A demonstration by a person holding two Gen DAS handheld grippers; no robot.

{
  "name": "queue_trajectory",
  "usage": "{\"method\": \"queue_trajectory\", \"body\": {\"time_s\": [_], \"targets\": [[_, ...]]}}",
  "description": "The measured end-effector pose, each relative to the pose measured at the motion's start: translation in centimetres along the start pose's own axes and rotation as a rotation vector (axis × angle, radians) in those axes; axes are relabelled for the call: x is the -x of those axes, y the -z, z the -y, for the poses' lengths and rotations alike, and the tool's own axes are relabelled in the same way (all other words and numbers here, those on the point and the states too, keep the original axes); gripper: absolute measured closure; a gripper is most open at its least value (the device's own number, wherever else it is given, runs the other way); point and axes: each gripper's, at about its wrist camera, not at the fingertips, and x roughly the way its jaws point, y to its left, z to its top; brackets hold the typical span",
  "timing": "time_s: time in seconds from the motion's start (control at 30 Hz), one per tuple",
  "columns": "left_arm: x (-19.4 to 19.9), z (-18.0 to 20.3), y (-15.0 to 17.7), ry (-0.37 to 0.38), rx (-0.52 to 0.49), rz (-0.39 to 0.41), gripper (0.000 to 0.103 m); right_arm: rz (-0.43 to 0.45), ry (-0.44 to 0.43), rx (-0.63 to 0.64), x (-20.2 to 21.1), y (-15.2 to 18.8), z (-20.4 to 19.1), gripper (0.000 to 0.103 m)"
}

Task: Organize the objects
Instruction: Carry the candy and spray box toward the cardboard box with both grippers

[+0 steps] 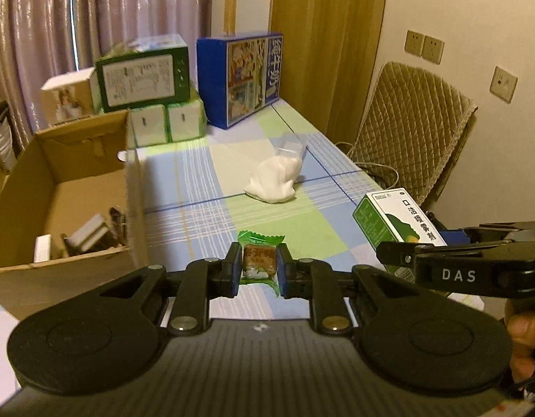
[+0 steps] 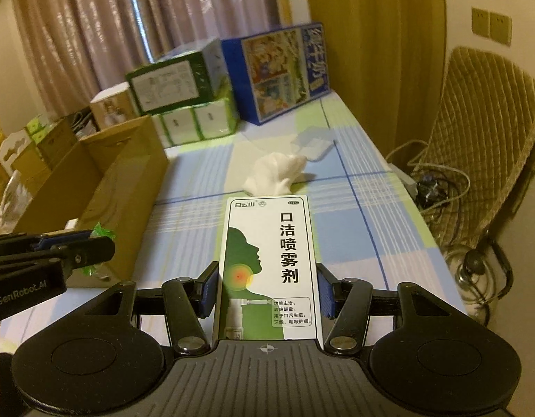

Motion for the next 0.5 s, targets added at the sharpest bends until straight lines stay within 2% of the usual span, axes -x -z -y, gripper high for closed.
{"method": "queue_trajectory", "body": {"time_s": [0.23, 0.5], "targets": [[3.5, -1.1, 0.3, -0.014, 0.034, 0.019, 0.087, 0.021, -0.030, 0.030, 2.6, -0.3, -2.6, 0.050], [5.9, -2.8, 0.3, -0.047, 0.054, 0.041, 0.087, 0.018, -0.067, 0.062, 2.9, -0.9, -5.0, 0.050]]}}
